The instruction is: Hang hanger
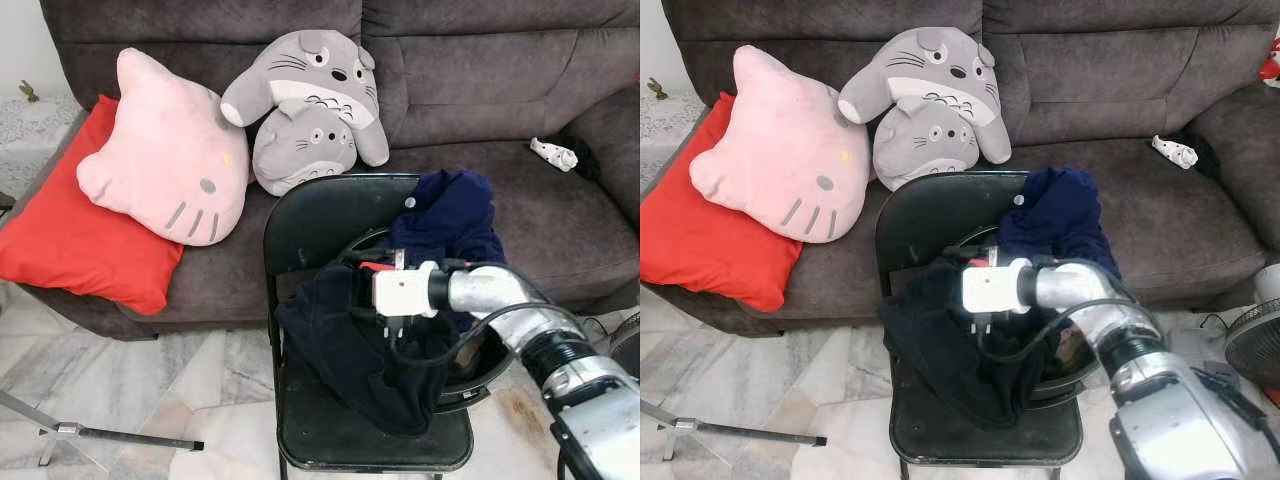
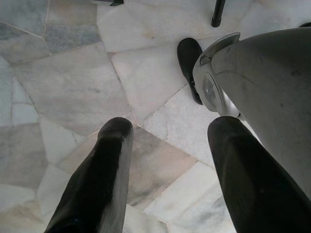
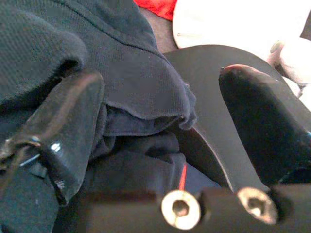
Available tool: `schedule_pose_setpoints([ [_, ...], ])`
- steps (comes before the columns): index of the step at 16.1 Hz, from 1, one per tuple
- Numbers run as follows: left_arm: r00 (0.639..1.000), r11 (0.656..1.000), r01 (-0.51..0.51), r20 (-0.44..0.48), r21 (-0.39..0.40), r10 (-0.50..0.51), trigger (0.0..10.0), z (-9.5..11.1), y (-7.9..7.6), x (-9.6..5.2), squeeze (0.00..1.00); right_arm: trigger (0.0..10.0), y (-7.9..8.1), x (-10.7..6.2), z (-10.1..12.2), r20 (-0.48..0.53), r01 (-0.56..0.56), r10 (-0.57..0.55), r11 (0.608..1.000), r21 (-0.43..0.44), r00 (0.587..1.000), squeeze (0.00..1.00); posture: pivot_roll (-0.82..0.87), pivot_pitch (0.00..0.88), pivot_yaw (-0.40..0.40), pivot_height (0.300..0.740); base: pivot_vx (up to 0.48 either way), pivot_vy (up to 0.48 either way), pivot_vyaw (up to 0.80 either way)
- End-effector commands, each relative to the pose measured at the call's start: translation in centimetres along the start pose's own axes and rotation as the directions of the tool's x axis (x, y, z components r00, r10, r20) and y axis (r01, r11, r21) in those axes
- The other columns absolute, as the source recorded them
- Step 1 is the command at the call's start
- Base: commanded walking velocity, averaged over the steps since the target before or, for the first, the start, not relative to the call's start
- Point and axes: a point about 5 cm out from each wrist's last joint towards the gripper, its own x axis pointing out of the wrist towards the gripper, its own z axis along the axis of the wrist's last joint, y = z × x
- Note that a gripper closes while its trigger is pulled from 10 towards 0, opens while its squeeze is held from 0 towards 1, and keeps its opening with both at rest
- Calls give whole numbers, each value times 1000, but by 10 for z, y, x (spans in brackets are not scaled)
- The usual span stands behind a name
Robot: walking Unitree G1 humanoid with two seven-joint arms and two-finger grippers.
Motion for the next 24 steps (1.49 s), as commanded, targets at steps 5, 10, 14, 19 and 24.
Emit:
schedule_pose_setpoints([
  [5,999,1000,-4,-42,-12,4,10000,-14,0,-3,0,10000,-2,-1,-3,-20,49,-50,999,-8,999,0,-14,249,30,740,0,0,0],
  [10,999,1000,0,-41,-11,-1,10000,-13,-1,-3,0,10000,-18,-10,-4,-64,166,-174,979,-117,983,0,-21,251,30,740,0,0,0],
  [14,999,1000,3,-41,-12,-3,10000,-13,-1,-3,0,10000,-18,-13,-5,-53,159,-162,985,-62,985,0,-22,253,29,740,0,0,0],
  [19,999,1000,8,-44,-13,-8,10000,-13,-2,-3,0,10000,-22,-17,-1,32,113,-116,990,80,993,0,-29,257,26,740,0,0,0],
  [24,999,1000,12,-45,-19,-13,10000,-13,-3,-2,0,10000,-16,-29,-5,45,-79,74,987,142,996,0,-35,260,21,740,0,0,0],
])
